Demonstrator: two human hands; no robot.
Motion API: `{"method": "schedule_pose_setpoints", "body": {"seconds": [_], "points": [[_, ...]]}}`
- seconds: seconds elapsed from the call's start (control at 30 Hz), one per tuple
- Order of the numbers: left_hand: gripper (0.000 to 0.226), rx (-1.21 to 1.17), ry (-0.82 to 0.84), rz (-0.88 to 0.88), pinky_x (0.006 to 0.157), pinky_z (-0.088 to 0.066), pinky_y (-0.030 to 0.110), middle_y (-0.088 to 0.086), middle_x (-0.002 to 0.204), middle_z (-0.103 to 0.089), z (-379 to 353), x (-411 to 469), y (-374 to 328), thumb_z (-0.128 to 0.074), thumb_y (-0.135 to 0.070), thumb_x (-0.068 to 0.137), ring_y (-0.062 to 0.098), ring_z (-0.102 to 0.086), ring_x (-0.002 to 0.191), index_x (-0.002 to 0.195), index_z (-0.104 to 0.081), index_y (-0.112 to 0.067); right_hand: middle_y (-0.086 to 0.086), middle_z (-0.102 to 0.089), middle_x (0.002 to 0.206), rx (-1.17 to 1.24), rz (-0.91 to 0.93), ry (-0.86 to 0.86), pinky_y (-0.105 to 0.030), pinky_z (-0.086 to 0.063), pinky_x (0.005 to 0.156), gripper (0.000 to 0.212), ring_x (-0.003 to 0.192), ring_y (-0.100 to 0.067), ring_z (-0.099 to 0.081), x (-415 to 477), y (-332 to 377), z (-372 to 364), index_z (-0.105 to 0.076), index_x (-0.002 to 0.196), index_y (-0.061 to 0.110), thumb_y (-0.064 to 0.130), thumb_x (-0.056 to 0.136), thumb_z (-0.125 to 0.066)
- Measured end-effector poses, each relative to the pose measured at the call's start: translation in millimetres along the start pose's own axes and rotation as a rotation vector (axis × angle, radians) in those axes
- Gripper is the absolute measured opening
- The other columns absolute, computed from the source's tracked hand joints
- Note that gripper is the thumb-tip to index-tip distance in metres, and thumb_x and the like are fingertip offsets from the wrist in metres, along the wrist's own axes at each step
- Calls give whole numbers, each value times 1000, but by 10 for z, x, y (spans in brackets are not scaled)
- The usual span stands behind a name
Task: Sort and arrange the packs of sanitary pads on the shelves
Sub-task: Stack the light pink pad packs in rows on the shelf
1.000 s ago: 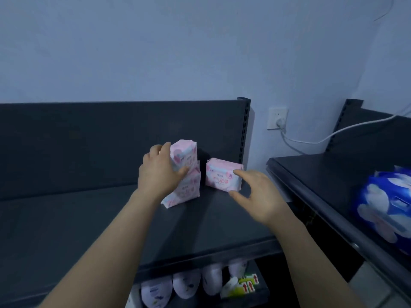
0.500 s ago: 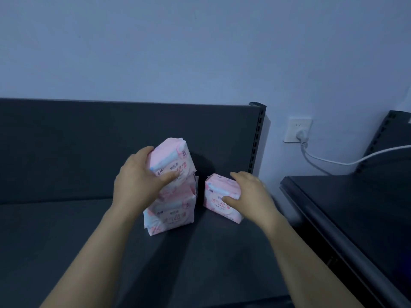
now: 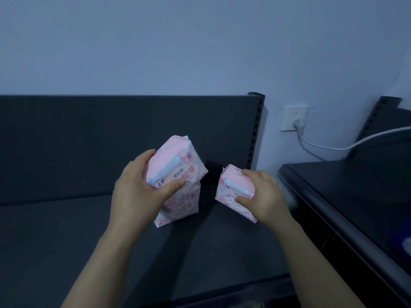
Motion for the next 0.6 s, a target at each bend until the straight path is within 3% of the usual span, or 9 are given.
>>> {"method": "schedule_pose_setpoints", "body": {"seconds": [0.13, 0.3, 0.4, 0.6], "points": [[79, -66, 116, -52, 92, -48, 31, -17, 121, -57, -48, -163, -93, -89, -38, 62, 7, -56, 111, 132, -52, -35, -1, -56, 118, -72, -64, -127, -30, -35, 85, 68, 104, -23, -50, -557, 56, 347, -55, 131, 25, 28, 67, -79], [75, -152, 356, -89, 91, -51, 33, -22, 119, -58, -128, -546, -166, -89, -39, 60, 5, -58, 109, 126, -53, -38, 2, -55, 121, -108, -239, -236, -44, -42, 94, 68, 107, -24, -50, -1529, 145, 783, -55, 128, 28, 32, 64, -79], [69, -186, 494, -122, 92, -51, 37, -19, 114, -60, -195, -894, -264, -89, -40, 60, 5, -59, 105, 119, -53, -42, 0, -55, 122, -154, -340, -293, -43, -42, 93, 70, 109, -24, -49, -2164, 214, 1026, -54, 130, 26, 28, 66, -81], [74, -265, 774, -241, 92, -50, 37, -13, 118, -59, -409, -1757, -691, -87, -42, 63, 10, -58, 106, 128, -54, -34, 2, -54, 124, -302, -540, -379, -42, -41, 95, 71, 111, -24, -48, -3449, 353, 1568, -53, 133, 26, 29, 69, -82]]}}
Point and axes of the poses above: each hand's wrist, its own x-axis towards the middle knuckle, its own z-axis out of the back of the hand, y = z × x, the point moved 2 cm from there along x, towards the middle knuckle
